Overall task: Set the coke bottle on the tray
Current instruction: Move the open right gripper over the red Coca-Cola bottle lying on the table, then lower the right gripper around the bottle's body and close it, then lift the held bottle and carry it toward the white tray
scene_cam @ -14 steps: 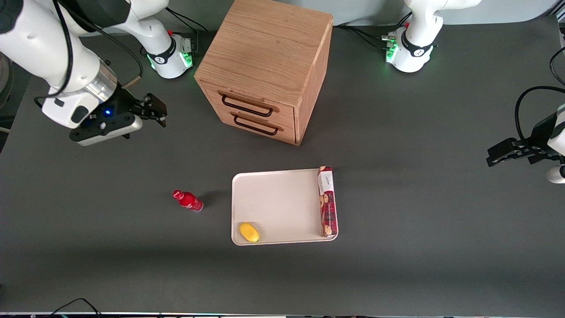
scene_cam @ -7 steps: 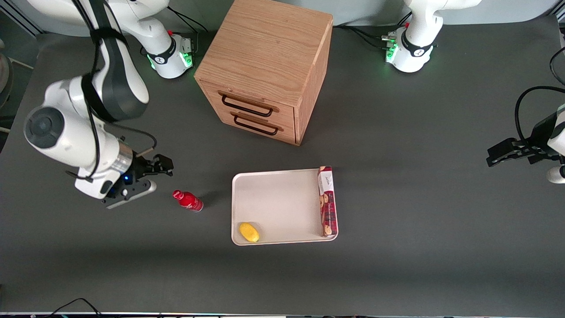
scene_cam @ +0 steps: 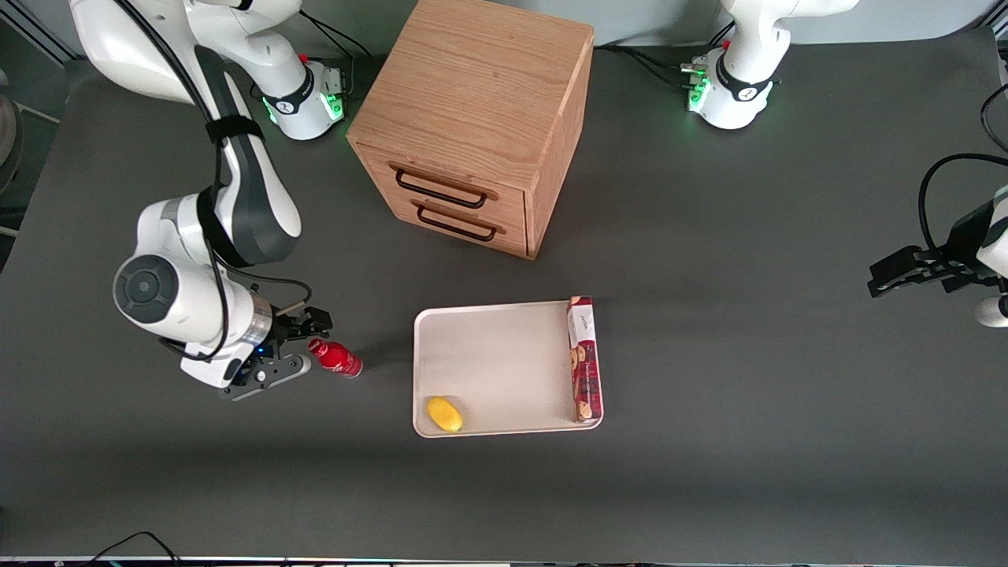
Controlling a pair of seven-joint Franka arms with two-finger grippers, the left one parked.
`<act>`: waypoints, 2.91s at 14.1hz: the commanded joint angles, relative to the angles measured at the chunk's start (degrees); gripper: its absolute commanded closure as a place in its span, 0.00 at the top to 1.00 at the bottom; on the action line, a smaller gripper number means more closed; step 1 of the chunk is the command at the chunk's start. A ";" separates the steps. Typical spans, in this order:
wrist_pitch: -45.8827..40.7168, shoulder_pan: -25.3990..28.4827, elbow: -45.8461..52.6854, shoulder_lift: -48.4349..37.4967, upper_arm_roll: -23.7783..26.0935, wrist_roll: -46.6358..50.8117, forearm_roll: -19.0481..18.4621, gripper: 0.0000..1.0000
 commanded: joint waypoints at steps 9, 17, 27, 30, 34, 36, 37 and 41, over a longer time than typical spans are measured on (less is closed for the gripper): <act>3.62 0.58 1.62 6.07 -0.51 0.03 3.70 1.00; 3.54 0.76 1.27 6.25 -0.42 2.67 3.43 1.00; 3.27 0.84 0.74 6.16 -0.42 2.76 2.91 0.61; 3.27 0.93 0.83 6.16 -0.42 2.24 2.82 0.09; 3.19 0.93 0.83 5.90 -0.42 1.97 2.03 0.00; 2.75 0.84 1.18 5.03 -0.34 2.14 2.03 0.00; 2.05 0.93 1.27 3.72 -0.34 2.32 2.03 0.00; -11.10 0.93 11.43 1.33 -0.34 2.24 -1.31 0.00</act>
